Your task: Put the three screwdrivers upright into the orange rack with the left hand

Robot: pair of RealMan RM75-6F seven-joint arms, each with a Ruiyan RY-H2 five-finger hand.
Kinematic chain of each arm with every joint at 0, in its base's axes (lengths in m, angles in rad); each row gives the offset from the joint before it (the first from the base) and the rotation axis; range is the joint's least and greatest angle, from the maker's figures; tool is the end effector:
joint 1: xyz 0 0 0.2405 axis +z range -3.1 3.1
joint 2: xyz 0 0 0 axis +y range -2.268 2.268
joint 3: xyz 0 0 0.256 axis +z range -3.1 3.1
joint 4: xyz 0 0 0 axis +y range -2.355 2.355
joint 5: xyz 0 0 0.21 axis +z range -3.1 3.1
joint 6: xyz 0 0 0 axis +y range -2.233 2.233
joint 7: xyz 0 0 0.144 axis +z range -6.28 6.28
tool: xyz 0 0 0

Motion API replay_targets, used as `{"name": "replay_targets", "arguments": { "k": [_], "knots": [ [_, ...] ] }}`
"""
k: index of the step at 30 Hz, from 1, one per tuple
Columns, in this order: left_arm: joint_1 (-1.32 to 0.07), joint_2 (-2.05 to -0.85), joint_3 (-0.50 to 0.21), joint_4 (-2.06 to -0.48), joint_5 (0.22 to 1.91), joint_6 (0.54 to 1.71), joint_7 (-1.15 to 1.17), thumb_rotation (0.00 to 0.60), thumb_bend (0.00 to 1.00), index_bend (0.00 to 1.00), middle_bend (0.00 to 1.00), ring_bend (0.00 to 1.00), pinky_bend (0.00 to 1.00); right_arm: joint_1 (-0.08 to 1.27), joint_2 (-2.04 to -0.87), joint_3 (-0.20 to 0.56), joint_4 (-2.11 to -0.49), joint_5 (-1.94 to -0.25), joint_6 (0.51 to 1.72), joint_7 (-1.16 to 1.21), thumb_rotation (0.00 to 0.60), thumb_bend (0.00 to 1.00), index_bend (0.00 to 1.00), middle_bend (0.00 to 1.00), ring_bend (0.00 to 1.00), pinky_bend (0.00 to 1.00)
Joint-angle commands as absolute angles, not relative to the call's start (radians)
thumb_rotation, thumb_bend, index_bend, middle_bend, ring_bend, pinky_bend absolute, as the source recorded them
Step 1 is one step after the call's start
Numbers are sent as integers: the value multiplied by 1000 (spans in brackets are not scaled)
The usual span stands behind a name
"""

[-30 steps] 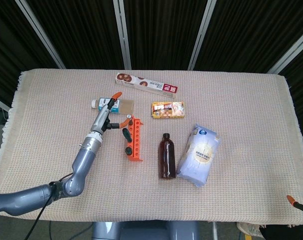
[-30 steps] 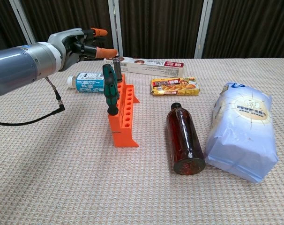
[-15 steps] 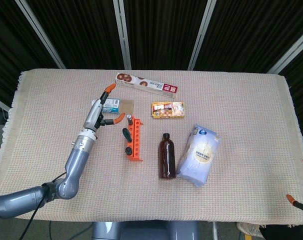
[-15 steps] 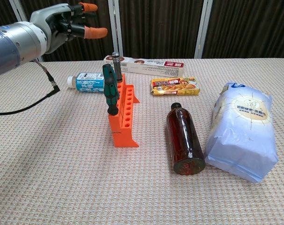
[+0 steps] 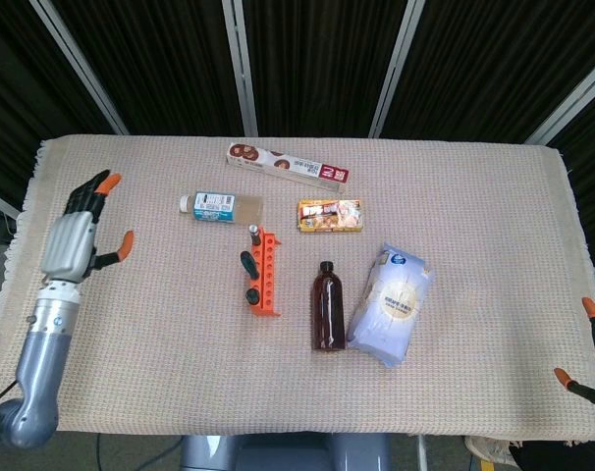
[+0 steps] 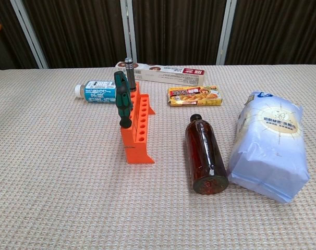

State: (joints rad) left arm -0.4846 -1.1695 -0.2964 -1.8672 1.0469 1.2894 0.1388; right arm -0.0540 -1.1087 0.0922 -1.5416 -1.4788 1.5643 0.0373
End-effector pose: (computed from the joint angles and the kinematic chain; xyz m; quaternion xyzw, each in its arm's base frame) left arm -0.1879 0.3140 0.1417 -0.5374 -0.4519 -0.4939 0.5129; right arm -0.3423 -0.1439 0.1875 0.5435 -0.3805 0.3674 0.6518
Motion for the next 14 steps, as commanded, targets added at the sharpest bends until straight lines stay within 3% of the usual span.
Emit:
{"name": "replay_targets", "arguments": {
  "k": [1,7,14],
  "knots": [
    [-368,-1099,-188,-1924,1133,1397,190,600,428,119,0,0,0,-43,-1103,92,-1553,-1494,1564,23,600,0,0,0,0,0],
    [-221,-1091,-75,-1908,1268,1548,156,600,428,161,0,0,0,-21,-1101,89,-1574,-1516,1552,-7,600,0,0,0,0,0],
    [-111,-1062,12,-1907,1341,1612,127,600,428,172,0,0,0,-8,-1109,85,-1584,-1524,1544,-21,600,0,0,0,0,0]
  ]
}}
